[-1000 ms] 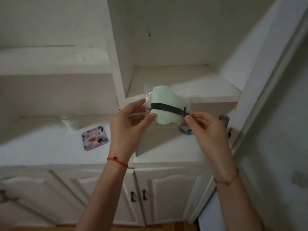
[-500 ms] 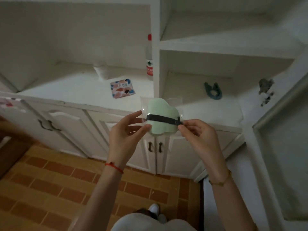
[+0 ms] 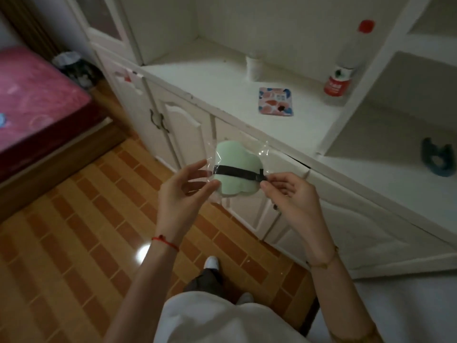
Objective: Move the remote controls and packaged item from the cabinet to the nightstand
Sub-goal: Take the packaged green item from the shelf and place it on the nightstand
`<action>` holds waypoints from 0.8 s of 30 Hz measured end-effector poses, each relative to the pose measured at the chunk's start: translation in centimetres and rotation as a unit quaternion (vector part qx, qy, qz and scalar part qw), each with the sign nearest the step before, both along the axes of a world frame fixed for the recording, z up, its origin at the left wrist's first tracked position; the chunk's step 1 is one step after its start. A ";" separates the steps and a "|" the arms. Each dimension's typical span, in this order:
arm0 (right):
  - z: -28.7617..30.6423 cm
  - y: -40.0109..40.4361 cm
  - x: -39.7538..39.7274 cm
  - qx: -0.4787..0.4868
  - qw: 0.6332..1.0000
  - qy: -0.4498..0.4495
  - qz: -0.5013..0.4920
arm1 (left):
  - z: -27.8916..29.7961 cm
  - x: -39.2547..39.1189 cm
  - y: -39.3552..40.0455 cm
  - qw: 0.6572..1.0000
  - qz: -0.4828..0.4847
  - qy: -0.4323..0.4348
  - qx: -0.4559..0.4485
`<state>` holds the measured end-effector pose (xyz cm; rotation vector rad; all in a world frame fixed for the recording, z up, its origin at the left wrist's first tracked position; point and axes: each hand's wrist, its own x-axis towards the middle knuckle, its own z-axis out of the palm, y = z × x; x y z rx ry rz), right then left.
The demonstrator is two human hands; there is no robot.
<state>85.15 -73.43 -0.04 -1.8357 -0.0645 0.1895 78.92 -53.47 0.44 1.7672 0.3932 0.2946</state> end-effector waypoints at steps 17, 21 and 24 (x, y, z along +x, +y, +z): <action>-2.0 31.5 3.2 -0.020 0.957 -0.014 0.290 | -2.0 -7.1 24.3 0.953 0.303 0.013 -0.009; -2.0 39.2 2.6 -0.017 0.936 -0.026 0.349 | -2.3 -9.1 30.1 0.936 0.352 0.015 0.003; -2.3 44.0 2.0 -0.030 0.917 -0.032 0.397 | -2.6 -10.5 33.7 0.922 0.385 0.021 0.017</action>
